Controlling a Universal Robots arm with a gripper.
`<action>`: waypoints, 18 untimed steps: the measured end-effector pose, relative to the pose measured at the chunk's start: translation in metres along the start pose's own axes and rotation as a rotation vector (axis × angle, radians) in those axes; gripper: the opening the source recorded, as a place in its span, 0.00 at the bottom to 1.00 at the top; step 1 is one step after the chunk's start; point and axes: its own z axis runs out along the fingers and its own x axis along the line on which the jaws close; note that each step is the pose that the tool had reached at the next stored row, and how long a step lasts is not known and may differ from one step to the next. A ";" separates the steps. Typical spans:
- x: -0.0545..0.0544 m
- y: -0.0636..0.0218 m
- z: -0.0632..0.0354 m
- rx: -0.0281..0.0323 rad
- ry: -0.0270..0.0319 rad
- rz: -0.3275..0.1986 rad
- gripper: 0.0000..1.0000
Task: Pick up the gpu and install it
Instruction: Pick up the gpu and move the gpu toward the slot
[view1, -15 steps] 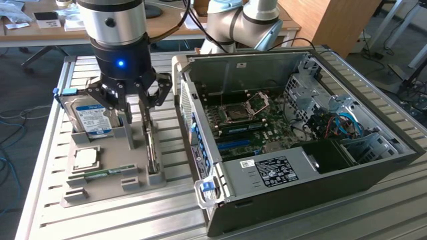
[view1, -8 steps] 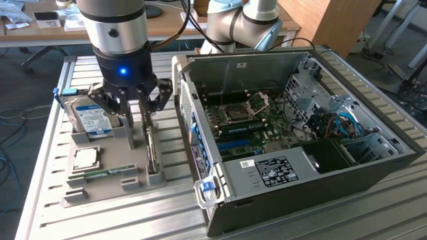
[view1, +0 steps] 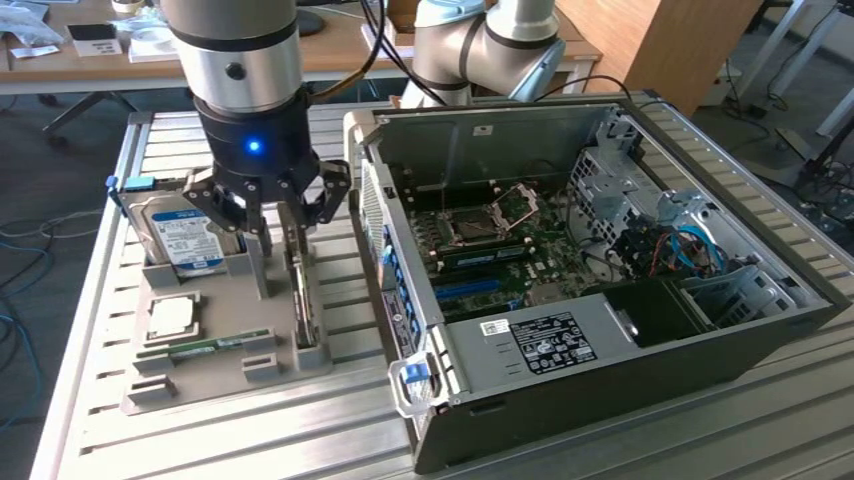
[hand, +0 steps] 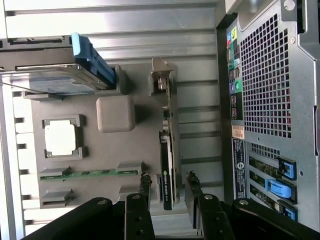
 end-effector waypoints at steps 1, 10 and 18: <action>-0.001 0.0000 0.0008 -0.0001 -0.0002 0.000 0.42; -0.001 -0.0001 0.0044 0.0000 -0.0001 0.000 0.42; -0.001 -0.0001 0.0044 0.0000 -0.0001 0.000 0.42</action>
